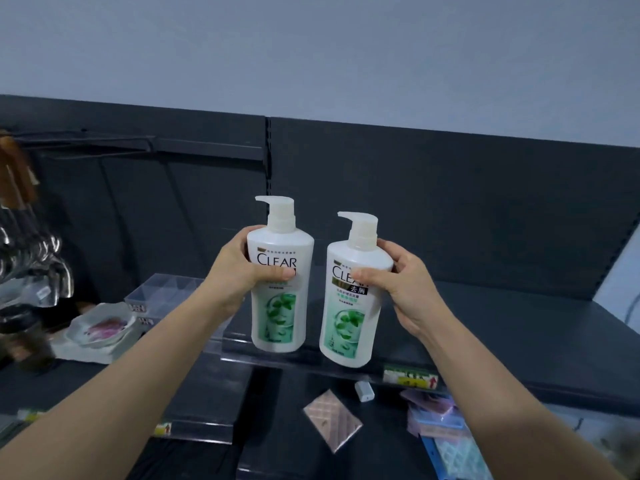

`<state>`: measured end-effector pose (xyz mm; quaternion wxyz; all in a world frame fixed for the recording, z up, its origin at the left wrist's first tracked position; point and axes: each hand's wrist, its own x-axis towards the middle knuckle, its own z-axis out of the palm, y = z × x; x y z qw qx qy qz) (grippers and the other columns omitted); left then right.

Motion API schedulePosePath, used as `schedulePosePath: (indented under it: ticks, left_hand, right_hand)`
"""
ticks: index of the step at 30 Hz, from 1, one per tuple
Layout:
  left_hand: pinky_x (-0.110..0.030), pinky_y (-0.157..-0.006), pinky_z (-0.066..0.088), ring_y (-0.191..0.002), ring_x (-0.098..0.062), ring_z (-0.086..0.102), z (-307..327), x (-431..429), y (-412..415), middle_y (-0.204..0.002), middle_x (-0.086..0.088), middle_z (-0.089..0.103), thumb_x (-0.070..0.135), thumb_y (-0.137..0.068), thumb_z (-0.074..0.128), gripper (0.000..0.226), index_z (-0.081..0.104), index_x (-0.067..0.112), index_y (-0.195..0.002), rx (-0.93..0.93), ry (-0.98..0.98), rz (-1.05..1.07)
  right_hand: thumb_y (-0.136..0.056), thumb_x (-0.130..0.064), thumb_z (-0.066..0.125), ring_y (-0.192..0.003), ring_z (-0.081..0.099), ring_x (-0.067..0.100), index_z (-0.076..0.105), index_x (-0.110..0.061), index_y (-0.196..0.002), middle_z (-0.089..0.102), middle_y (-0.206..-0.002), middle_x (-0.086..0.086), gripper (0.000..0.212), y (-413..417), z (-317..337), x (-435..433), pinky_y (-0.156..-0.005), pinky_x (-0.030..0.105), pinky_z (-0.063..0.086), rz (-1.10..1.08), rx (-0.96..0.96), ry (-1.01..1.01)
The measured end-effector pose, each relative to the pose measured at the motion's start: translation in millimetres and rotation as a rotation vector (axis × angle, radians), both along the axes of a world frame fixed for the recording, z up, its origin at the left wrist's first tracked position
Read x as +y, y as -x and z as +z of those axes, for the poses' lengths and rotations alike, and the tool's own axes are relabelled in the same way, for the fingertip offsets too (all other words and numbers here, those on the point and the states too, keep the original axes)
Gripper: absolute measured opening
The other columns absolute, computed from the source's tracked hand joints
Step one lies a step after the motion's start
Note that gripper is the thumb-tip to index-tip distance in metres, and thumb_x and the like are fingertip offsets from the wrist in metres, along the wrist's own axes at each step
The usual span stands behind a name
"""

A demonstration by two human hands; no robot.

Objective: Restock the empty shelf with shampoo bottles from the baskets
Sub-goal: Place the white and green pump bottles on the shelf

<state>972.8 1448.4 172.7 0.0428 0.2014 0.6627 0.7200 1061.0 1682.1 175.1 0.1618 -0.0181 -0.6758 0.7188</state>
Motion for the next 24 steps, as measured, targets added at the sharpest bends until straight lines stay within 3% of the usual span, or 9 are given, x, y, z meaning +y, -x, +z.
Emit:
schedulePosePath:
  ticks: [7,15,24]
  left_hand:
    - [-0.028,-0.061,0.056,-0.075,-0.015,0.071,-3.1,13.1,113.9,-0.082,0.001,0.073,0.0,-0.043,0.083,0.078,0.058,0.018,-0.115,-0.02,0.004,-0.047]
    - [-0.03,-0.068,0.056,-0.084,-0.019,0.071,-18.2,27.8,207.1,-0.094,-0.003,0.072,0.001,-0.041,0.085,0.087,0.055,0.019,-0.12,-0.07,0.021,-0.041]
    - [-0.032,-0.074,0.056,-0.088,-0.02,0.07,-35.2,46.7,254.5,-0.095,-0.002,0.071,-0.007,-0.044,0.087,0.082,0.056,0.029,-0.11,-0.115,0.013,0.016]
  right_hand:
    - [-0.07,0.011,0.077,-0.101,0.07,0.018,0.061,-0.013,-0.127,0.073,-0.114,0.008,0.064,105.5,2.6,5.6,-0.078,0.025,0.057,-0.022,0.01,-0.004]
    - [-0.071,0.014,0.074,-0.11,0.067,0.03,0.061,-0.014,-0.126,0.072,-0.115,0.013,0.063,198.7,-7.9,13.9,-0.09,0.039,0.055,-0.02,-0.044,0.054]
    - [-0.062,0.01,0.078,-0.111,0.066,0.032,0.059,-0.012,-0.128,0.071,-0.116,0.015,0.071,256.6,-26.3,32.1,-0.086,0.035,0.056,0.059,-0.097,0.072]
